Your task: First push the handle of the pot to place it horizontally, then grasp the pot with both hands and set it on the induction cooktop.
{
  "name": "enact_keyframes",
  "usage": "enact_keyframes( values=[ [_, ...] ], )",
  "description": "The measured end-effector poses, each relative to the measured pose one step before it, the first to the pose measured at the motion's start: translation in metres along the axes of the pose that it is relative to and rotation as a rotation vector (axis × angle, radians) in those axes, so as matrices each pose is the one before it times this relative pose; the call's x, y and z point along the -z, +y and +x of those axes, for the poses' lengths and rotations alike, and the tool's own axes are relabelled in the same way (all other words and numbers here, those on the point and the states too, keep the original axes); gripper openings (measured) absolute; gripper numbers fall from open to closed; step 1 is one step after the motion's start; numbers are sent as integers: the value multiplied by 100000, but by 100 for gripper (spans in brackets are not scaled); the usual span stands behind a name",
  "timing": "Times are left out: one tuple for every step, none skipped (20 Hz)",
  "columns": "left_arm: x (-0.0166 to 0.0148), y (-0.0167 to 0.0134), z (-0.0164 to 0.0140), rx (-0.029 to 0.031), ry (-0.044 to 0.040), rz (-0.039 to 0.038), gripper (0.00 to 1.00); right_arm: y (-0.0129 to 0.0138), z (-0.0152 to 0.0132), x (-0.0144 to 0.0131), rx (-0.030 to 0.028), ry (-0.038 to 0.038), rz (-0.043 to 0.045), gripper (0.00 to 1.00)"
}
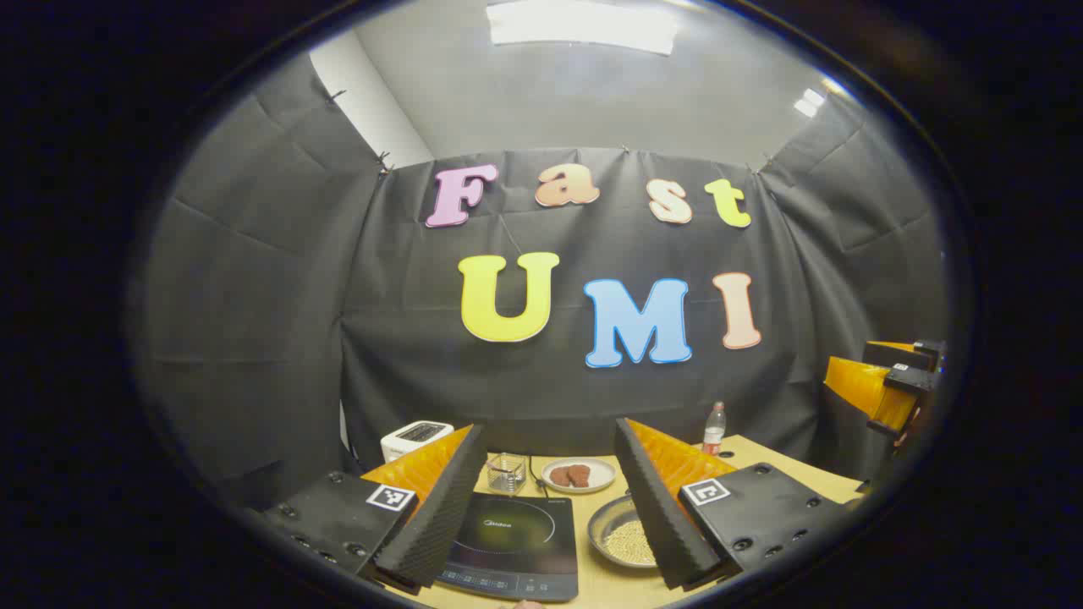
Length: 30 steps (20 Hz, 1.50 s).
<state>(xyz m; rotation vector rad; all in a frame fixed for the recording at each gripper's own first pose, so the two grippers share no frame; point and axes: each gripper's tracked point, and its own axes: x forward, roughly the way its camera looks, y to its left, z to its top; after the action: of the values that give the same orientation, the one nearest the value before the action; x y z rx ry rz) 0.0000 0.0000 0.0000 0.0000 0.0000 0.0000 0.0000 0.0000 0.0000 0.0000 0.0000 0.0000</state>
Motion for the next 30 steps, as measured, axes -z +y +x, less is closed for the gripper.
enact_keyframes(
  values=[
    [11,-71,80,130,-257,67,94,-189,83,40,187,-133,-50,97],
    [-181,-60,64,91,-388,143,94,-49,90,-45,285,-128,-61,97],
    [-14,-8,99,120,-304,191,94,1,-27,-42,93,-149,60,97],
    [-166,28,16,-28,-337,115,94,-24,82,-77,202,-100,93,97],
    [-7,-63,-2,92,-163,-18,94,-14,65,41,67,-3,64,97],
    [-7,-1,47,11,84,0,94,5,-36,44,69,70,-3,97],
    [67,-82,69,122,120,-106,94,-135,62,52,184,5,-32,97],
    [-21,-48,105,100,202,-170,94,-30,102,-36,48,166,3,97],
    [101,43,-53,80,66,-97,94,95,1,51,34,-3,29,97],
    [-89,-41,18,154,-91,-67,94,38,-3,9,69,-6,-29,97],
    [18,52,45,6,-127,1,99,-36,0,-14,23,-41,-66,97],
    [-67,-42,-41,186,-217,91,99,12,-18,-72,-22,33,-106,97],
    [52,-25,33,43,-64,224,99,24,64,167,16,168,-81,97],
    [-121,40,-56,18,-229,63,99,36,-21,132,-127,271,-31,97],
    [-99,-60,54,151,-163,-39,99,33,153,62,-62,244,23,97],
    [-51,67,-37,31,-46,-6,99,96,-26,61,-38,197,35,97],
    [183,-57,-37,65,93,85,99,10,10,103,-112,208,123,97],
    [-15,94,27,22,-45,22,99,121,51,-57,-137,183,150,97],
    [-61,20,7,-73,-101,65,99,-23,14,136,-156,186,82,97],
    [-68,-4,60,-48,-158,80,94,67,113,81,33,454,-2,97],
    [-149,-2,99,18,-212,65,94,-49,145,175,-127,803,56,97],
    [-103,-85,64,96,-96,154,94,55,124,243,-452,719,217,97],
    [106,-68,15,-3,-132,215,94,87,0,153,-254,533,290,97],
    [-141,-91,21,126,-42,217,94,-46,24,111,-230,290,329,97],
    [115,1,67,-7,-53,137,94,-61,149,-46,71,60,-40,97],
    [-107,24,71,43,-123,22,94,-120,95,-27,312,-85,-448,97],
    [87,-58,-9,6,-48,80,94,-68,59,5,-104,60,-435,97],
    [-101,-7,85,50,-90,42,94,-16,110,-11,286,-91,-369,97],
    [-101,-124,21,-1,-99,22,93,-121,3,2,213,-20,-386,95],
    [-93,-67,68,20,-21,8,94,10,59,65,48,93,-207,93]
  ],
)
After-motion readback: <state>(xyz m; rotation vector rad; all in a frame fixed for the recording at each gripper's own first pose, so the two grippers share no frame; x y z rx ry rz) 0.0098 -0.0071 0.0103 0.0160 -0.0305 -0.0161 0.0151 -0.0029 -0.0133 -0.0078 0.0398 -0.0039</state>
